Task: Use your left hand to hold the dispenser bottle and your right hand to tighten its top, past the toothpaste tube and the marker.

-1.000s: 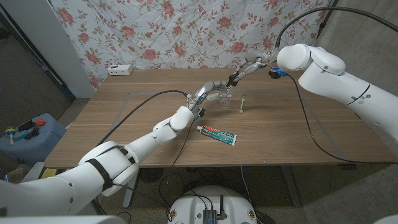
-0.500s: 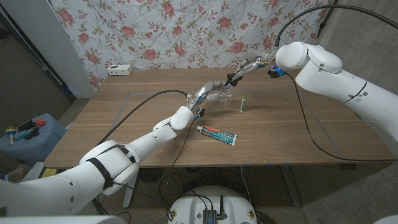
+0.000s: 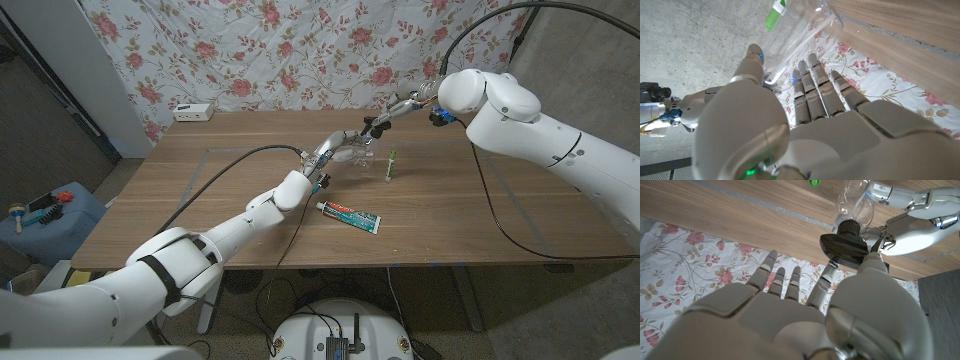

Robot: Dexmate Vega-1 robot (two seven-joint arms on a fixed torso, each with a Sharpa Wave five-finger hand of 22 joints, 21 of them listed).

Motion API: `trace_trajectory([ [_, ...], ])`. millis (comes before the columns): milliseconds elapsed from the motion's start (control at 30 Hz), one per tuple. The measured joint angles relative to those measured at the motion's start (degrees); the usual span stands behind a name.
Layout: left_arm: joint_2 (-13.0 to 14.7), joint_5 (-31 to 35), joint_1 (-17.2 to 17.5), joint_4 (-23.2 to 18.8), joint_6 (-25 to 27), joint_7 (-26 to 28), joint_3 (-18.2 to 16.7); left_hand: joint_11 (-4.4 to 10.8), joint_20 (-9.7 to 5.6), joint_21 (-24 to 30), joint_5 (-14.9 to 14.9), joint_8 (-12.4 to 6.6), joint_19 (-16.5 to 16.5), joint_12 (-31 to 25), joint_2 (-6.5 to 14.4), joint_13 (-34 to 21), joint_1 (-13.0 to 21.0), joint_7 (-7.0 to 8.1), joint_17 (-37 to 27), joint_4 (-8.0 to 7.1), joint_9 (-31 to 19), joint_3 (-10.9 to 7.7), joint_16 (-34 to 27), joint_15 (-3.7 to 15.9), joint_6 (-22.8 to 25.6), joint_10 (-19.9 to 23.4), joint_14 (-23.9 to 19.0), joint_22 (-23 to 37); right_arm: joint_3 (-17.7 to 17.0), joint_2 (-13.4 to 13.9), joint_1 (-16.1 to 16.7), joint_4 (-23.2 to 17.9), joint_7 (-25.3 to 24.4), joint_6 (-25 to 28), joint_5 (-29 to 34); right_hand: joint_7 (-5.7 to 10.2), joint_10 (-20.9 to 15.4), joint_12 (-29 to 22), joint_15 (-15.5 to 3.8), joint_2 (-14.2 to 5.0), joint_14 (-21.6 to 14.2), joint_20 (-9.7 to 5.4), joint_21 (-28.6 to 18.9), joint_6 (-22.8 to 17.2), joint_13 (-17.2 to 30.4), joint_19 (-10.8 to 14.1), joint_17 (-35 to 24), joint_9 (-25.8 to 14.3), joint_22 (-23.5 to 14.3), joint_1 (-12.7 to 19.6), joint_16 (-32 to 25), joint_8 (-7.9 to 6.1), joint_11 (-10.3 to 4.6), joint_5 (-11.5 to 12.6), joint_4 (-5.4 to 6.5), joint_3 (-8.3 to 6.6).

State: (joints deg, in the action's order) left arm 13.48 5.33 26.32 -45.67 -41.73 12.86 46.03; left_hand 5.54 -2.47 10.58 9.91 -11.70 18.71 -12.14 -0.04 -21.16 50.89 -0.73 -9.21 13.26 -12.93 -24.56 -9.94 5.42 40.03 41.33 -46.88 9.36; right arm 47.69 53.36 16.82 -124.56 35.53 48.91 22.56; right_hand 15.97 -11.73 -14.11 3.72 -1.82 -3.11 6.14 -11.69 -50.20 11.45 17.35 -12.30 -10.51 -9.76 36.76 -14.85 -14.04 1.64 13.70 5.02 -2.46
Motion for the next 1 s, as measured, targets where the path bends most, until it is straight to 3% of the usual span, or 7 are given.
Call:
trace_trajectory([
  [633,1.25,0.44,2.04,-3.86,1.57,0.44,-0.87,0.15,0.00,0.00,0.04,0.00,0.00,-0.17,0.00,0.00,0.00,0.00,-0.01,0.00,0.00,0.00,0.00,0.00,0.00,-0.15,0.00,0.00,4.11,-0.78,-0.75,-3.08,-0.14,5.71,7.21,0.93,-4.82,-0.54,-1.87,-0.31,-4.68,-0.38,0.00,-1.52,0.01,2.83,0.33,-0.01,0.00,-0.74,-0.64,-1.25,-0.05,0.00,0.19,0.19],
  [700,1.32,0.50,2.13,-4.05,1.68,0.45,-0.91,0.17,0.00,0.00,0.03,0.00,0.00,-0.17,0.00,0.03,0.00,0.00,-0.01,0.00,0.00,0.00,0.00,0.00,0.00,-0.17,0.00,0.00,4.49,-0.86,-0.80,-3.27,-0.14,6.04,7.86,1.22,-5.32,-0.54,-2.02,-0.32,-5.03,-0.55,0.00,-3.25,0.01,3.00,0.43,-0.01,0.00,-0.75,-0.68,-1.25,-0.04,-0.06,0.12,0.26],
  [800,1.47,0.58,2.38,-4.53,1.85,0.48,-1.03,0.28,0.00,0.00,0.03,-0.04,0.00,-0.17,0.00,0.06,0.00,0.00,-0.01,0.00,-0.01,0.00,0.00,0.00,0.00,-0.16,0.00,0.00,5.07,-1.04,-0.81,-3.48,-0.16,6.90,9.62,0.29,-5.90,-0.54,-2.30,-0.39,-5.71,-0.62,0.00,-5.83,0.01,3.47,0.59,-0.01,0.00,-0.83,-0.85,-1.64,-0.21,-0.06,0.12,0.26],
  [1000,1.66,0.67,2.61,-5.04,2.19,0.59,-1.18,0.28,0.00,0.00,-0.02,-0.04,0.00,-0.16,0.00,0.06,0.00,0.00,0.00,-0.01,-0.01,0.01,0.00,0.00,0.00,-0.16,0.00,0.00,6.01,-1.44,-0.82,-3.69,-0.15,7.37,11.63,0.21,-6.99,-0.54,-2.79,-0.46,-6.62,-0.74,0.00,-5.91,0.01,4.00,0.59,-0.02,0.00,-0.90,-0.85,-2.14,-0.15,-0.06,0.11,0.26],
])
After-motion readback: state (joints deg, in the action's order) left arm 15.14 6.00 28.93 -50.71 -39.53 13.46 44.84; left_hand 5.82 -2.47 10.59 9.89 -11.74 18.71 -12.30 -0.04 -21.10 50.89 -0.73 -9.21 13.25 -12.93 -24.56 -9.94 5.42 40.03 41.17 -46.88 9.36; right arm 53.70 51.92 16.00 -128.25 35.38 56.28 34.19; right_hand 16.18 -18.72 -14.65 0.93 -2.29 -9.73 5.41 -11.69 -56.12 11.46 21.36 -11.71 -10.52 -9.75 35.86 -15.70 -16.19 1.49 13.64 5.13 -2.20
